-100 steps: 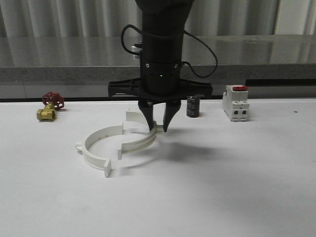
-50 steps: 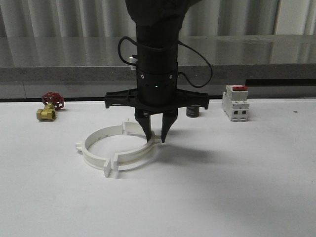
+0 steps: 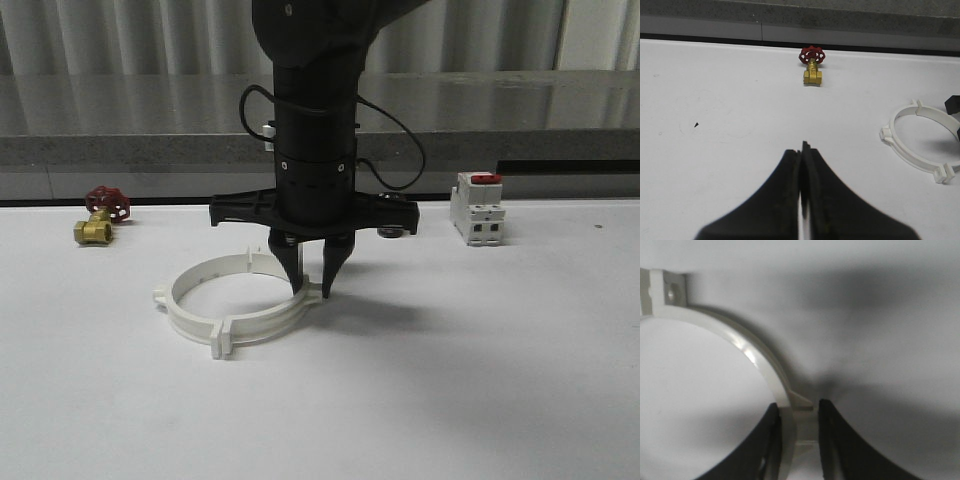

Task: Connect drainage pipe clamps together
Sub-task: 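Press the held clamp's ends against the placed clamp's ends to form a ring, then open the right gripper and lift it away from the ring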

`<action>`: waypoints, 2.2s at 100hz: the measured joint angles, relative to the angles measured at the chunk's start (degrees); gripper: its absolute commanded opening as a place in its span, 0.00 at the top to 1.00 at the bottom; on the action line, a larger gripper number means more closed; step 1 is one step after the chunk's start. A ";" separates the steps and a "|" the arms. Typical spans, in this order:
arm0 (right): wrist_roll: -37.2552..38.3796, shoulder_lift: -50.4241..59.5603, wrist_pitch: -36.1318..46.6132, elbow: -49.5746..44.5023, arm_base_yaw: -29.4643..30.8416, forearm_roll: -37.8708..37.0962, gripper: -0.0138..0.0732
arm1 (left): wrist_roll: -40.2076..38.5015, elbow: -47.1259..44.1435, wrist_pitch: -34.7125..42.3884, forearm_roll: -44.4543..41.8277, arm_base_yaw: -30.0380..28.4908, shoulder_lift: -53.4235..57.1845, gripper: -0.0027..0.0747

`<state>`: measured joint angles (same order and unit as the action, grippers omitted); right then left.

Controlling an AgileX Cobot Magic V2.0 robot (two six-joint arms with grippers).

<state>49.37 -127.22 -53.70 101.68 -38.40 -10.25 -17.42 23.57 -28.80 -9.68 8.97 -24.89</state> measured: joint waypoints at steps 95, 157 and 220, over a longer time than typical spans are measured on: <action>0.11 0.00 0.38 0.00 0.00 0.45 0.73 | 0.00 0.00 0.00 0.00 0.00 0.00 0.99; 0.22 0.00 1.35 0.00 0.00 0.55 0.40 | 0.00 0.00 0.00 0.00 0.00 0.00 0.99; -15.69 10.29 3.43 -0.12 1.61 1.23 0.40 | 0.00 0.00 0.00 0.00 0.00 0.00 0.99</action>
<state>33.67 -116.93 -50.27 101.56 -36.79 -9.01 -17.42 23.57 -28.80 -9.68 8.97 -24.89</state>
